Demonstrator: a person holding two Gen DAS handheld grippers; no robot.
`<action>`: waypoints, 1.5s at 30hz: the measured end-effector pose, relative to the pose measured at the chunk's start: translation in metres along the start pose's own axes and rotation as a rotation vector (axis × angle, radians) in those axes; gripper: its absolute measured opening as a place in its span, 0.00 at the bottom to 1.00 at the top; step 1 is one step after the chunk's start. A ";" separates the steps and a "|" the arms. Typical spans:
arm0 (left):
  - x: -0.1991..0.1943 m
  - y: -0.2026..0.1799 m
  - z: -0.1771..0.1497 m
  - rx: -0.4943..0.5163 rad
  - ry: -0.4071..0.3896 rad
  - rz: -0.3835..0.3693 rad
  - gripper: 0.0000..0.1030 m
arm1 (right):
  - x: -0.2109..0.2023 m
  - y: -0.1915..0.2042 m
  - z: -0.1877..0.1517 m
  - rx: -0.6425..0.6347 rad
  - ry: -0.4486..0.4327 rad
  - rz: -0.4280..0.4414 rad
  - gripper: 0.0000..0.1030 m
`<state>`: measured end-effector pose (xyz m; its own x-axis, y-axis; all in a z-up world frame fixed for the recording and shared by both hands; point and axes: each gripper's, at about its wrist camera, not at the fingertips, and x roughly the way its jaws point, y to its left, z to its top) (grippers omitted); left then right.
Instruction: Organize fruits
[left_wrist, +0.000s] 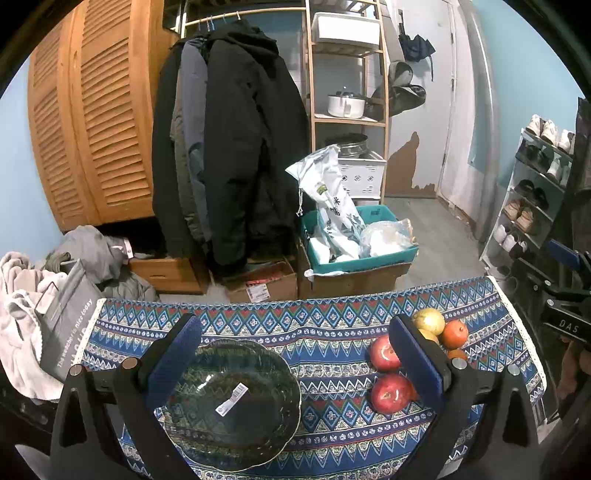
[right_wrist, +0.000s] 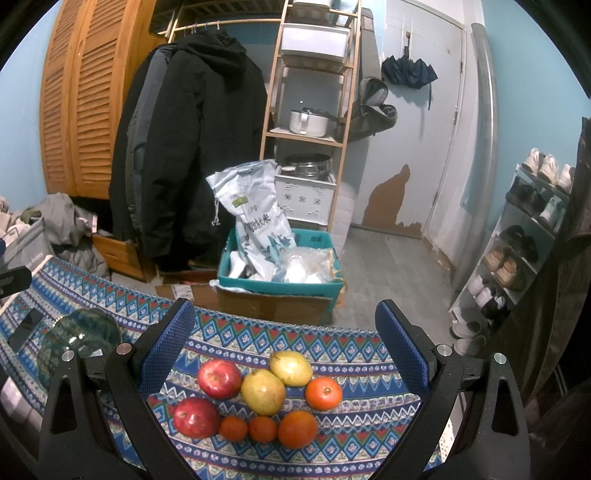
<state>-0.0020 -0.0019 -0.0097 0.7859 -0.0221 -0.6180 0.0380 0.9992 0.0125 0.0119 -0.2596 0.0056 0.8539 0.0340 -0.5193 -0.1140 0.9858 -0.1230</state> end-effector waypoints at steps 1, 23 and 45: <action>0.000 0.000 0.000 0.001 0.000 0.000 0.99 | 0.000 0.000 0.000 0.000 0.000 -0.001 0.94; 0.002 -0.004 -0.002 0.010 0.003 0.001 0.99 | 0.000 -0.002 -0.003 -0.004 0.004 -0.002 0.94; 0.049 -0.032 -0.020 0.058 0.128 -0.049 0.99 | 0.034 -0.019 -0.041 -0.034 0.147 -0.050 0.94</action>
<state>0.0227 -0.0341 -0.0560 0.6975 -0.0632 -0.7138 0.1132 0.9933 0.0227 0.0224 -0.2840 -0.0441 0.7759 -0.0413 -0.6295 -0.0926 0.9796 -0.1784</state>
